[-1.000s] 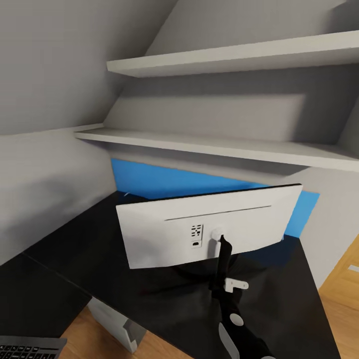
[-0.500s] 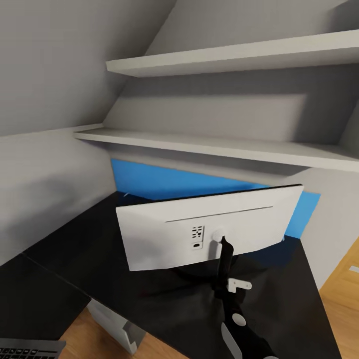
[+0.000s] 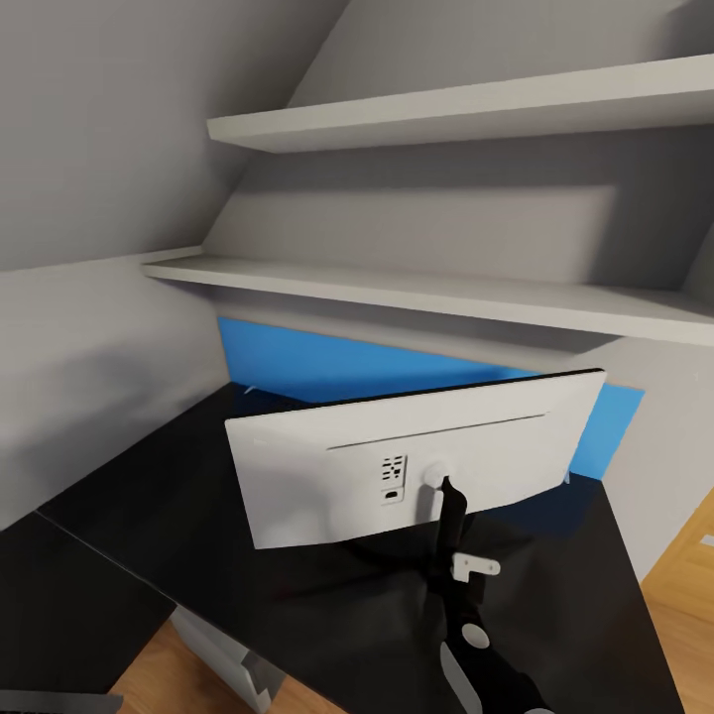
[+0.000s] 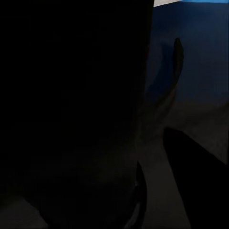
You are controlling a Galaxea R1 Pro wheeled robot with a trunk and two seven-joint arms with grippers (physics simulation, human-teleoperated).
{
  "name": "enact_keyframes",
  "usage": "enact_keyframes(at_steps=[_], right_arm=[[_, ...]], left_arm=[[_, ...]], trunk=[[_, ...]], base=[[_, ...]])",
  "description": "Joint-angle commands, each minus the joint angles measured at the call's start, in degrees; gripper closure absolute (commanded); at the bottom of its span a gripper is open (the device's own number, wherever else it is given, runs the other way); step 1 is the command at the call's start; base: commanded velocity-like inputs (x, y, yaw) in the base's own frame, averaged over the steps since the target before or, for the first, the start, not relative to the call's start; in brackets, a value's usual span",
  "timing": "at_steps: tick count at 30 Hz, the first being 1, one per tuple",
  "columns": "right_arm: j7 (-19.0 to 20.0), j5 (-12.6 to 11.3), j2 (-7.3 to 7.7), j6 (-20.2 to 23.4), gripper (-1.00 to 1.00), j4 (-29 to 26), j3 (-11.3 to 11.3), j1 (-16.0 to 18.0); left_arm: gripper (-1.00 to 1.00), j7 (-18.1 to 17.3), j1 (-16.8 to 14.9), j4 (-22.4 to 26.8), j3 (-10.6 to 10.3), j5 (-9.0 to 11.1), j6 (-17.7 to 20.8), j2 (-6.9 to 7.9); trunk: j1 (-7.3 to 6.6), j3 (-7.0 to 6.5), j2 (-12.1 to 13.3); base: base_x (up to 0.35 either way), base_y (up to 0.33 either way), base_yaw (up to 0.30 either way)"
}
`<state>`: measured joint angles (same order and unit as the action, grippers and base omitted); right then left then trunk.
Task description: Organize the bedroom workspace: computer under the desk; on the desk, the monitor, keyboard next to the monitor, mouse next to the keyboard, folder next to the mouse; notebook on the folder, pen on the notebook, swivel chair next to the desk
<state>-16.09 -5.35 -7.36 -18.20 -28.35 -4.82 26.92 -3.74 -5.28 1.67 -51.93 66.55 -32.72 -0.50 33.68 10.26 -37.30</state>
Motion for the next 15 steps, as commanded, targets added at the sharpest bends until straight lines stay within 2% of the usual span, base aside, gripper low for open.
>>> enact_keyframes(at_steps=[1,15], right_arm=[[-0.6,-0.7,0.06,-0.3,1.00,0.1,-0.5,0.1],[-0.6,-0.7,0.06,-1.0,1.00,0.1,-0.5,0.1]], left_arm=[[-1.00,-0.4,0.0,-0.1,-0.2,0.6,-0.2,-0.02],[-1.00,-0.4,-0.1,-0.1,-0.2,0.6,-0.2,-0.02]], trunk=[[0.01,0.09,-0.1],[0.01,0.09,-0.1]], base=[[0.000,0.000,0.000],[0.000,0.000,0.000]])
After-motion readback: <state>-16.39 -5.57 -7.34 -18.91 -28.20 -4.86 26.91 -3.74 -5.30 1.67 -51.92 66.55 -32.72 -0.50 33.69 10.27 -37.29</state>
